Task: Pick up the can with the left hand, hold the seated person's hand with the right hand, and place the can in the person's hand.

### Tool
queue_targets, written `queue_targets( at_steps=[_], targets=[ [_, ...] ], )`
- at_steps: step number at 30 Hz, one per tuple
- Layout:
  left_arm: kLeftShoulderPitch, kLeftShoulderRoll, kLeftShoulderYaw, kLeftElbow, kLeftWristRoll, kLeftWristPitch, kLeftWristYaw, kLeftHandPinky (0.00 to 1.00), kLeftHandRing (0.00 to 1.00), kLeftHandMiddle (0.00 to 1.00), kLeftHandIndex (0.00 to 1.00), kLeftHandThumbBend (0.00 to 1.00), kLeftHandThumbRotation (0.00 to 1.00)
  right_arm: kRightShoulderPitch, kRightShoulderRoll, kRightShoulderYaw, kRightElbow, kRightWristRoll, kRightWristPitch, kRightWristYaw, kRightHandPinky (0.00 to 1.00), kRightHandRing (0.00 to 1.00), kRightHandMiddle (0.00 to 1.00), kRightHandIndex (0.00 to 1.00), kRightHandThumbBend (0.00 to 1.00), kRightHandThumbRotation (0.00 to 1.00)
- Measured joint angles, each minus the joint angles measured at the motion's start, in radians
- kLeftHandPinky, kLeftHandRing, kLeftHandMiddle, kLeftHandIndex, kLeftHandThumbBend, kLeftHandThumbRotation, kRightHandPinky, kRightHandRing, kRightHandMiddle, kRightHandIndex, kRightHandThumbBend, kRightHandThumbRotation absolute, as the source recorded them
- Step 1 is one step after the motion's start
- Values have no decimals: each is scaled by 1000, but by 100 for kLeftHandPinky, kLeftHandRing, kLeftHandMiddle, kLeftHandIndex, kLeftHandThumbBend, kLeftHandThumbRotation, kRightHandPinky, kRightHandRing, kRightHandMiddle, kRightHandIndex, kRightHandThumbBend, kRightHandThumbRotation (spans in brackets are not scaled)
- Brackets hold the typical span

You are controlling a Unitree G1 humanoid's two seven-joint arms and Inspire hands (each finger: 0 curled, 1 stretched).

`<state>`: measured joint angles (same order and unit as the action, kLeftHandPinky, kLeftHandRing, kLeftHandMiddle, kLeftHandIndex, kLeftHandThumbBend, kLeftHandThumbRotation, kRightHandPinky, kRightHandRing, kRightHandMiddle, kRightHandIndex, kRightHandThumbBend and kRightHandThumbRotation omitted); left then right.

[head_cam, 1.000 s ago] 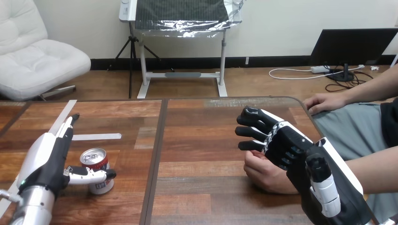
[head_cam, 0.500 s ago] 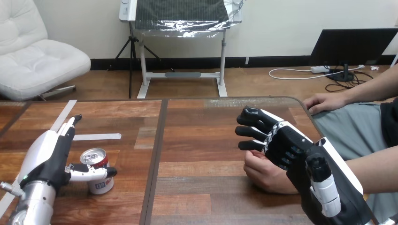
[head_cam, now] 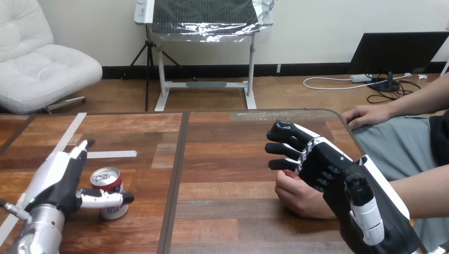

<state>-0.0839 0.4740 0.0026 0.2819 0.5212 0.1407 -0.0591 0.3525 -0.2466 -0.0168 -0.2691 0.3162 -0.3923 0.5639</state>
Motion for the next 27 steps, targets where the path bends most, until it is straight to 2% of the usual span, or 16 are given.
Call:
queue_targets(
  at_steps=[7,27],
  targets=[
    [-1,4,-21,0,10,41,-13,71,90,94,91,89,27,0,-1,0,0,0,0,3,79,85,88,87,83,98],
    [-29,35,-54,3,11,56,-35,70,90,93,91,89,28,0,-1,0,-1,1,0,4,79,85,87,86,83,96]
  ],
)
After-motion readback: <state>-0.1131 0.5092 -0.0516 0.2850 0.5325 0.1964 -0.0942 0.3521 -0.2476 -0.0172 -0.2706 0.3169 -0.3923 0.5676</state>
